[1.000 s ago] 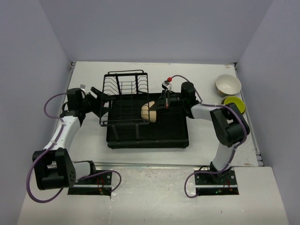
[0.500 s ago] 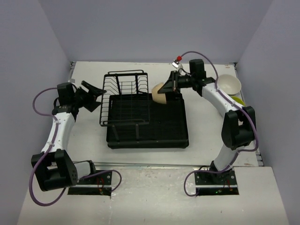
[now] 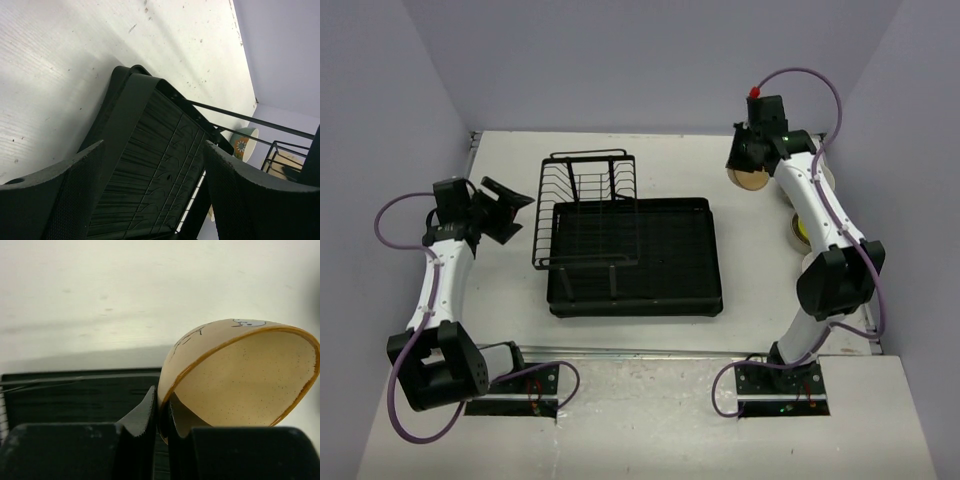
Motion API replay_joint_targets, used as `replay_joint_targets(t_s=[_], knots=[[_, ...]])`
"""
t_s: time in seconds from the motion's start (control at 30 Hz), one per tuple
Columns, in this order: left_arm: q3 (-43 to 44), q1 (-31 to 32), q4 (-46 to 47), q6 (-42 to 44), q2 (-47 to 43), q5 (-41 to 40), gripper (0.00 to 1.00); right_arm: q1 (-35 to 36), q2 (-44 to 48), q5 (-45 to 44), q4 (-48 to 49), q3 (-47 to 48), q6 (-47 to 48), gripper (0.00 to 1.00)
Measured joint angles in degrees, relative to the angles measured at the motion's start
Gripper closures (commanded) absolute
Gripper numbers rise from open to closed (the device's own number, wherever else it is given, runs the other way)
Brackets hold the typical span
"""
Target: Unload the bowls from the dish rack
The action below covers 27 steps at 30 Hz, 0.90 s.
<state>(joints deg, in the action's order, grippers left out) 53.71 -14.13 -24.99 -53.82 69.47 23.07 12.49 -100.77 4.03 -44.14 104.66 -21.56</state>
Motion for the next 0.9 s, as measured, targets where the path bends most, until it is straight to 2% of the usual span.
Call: replay_joint_targets(t_s=[0.13, 0.3, 0.4, 0.9], knots=[[-0.17, 0.00, -0.50, 0.09, -0.02, -0.61, 0.21, -1.79, 1.84, -14.43, -1.97, -7.98, 0.66, 1.00], [-0.20, -0.13, -0.85, 0.02, 0.52, -0.83, 0.22, -5.18, 5.79, -24.37, -1.90, -21.92, 1.05, 1.00], [-0.33, -0.13, -0.79, -0.39, 1.60, -0.66, 0.22, -7.43, 8.70, -26.43, -2.10, -26.95, 1.31, 1.00], [-1.99, -0.26, -0.33, -1.16, 3.80, 0.31, 0.22, -11.47, 22.51, -31.71, 0.96, -35.78, 1.70, 1.00]])
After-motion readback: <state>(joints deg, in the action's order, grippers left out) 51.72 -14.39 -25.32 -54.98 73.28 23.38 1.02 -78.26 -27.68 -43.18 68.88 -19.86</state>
